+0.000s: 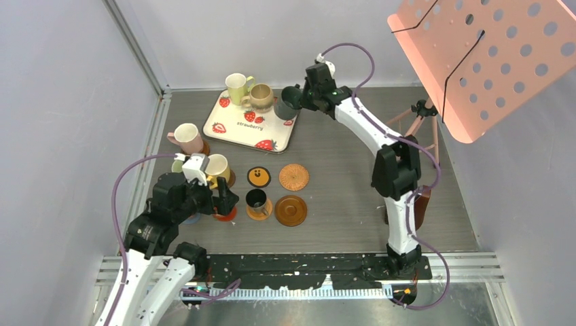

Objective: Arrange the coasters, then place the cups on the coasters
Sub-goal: Pick up the cup from the tray, then place the cup on the coaster.

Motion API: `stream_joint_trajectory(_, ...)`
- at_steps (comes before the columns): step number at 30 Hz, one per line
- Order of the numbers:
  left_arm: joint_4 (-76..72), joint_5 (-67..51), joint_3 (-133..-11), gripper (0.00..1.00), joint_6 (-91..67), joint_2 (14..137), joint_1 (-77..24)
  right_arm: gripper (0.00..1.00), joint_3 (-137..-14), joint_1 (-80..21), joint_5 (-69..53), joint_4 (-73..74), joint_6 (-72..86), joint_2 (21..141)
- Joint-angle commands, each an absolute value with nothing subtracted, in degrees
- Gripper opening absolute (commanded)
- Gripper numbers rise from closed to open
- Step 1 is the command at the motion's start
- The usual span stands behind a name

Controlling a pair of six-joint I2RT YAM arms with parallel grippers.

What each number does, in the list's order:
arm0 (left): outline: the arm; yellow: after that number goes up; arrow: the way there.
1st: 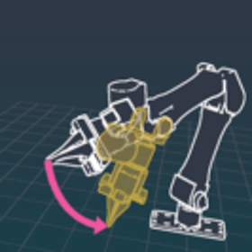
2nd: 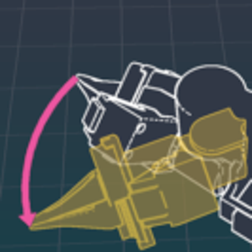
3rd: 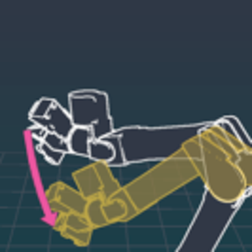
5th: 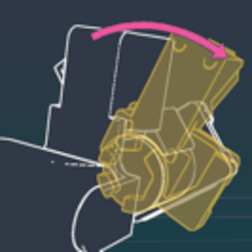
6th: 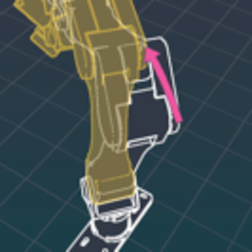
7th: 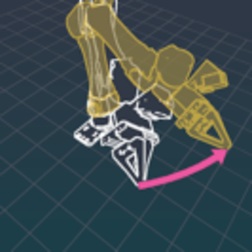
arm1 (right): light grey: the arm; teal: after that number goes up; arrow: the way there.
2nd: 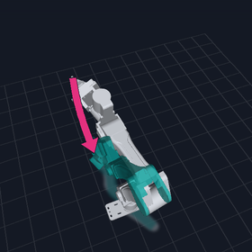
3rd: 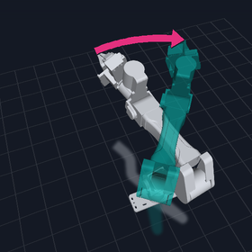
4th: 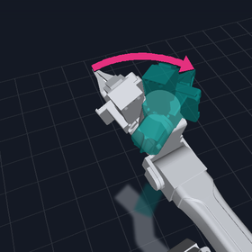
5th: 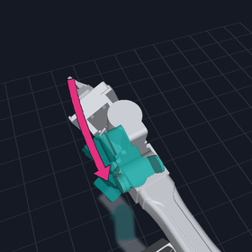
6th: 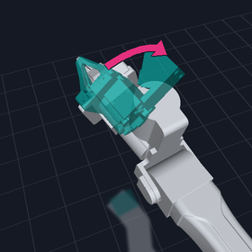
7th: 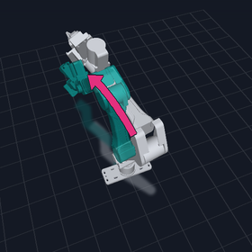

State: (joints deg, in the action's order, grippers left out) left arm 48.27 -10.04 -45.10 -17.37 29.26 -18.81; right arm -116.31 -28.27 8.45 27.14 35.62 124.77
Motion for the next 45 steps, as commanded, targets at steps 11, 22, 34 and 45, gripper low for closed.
stream_joint_trajectory(11, 46.77, -7.8, -44.56, 0.99, -17.75, 27.26, -19.07, 0.05, -84.76, -31.58, -5.01, 19.14, 5.42, 94.57)
stream_joint_trajectory(22, 47.38, -5.54, -44.91, 0.99, -17.75, 27.32, -19.07, 0.05, -75.05, -40.38, -4.02, 21.22, -5.09, 88.52)
stream_joint_trajectory(34, 48.09, -3.96, -45.35, 0.99, -17.67, 27.33, -19.07, 0.05, -67.71, -49.27, -3.27, 21.27, -7.52, 87.97)
stream_joint_trajectory(45, 48.15, -4.17, -45.35, 0.99, -17.67, 27.44, -19.07, 0.05, -62.9, -50.36, -6.01, 17.35, -10.87, 87.25)
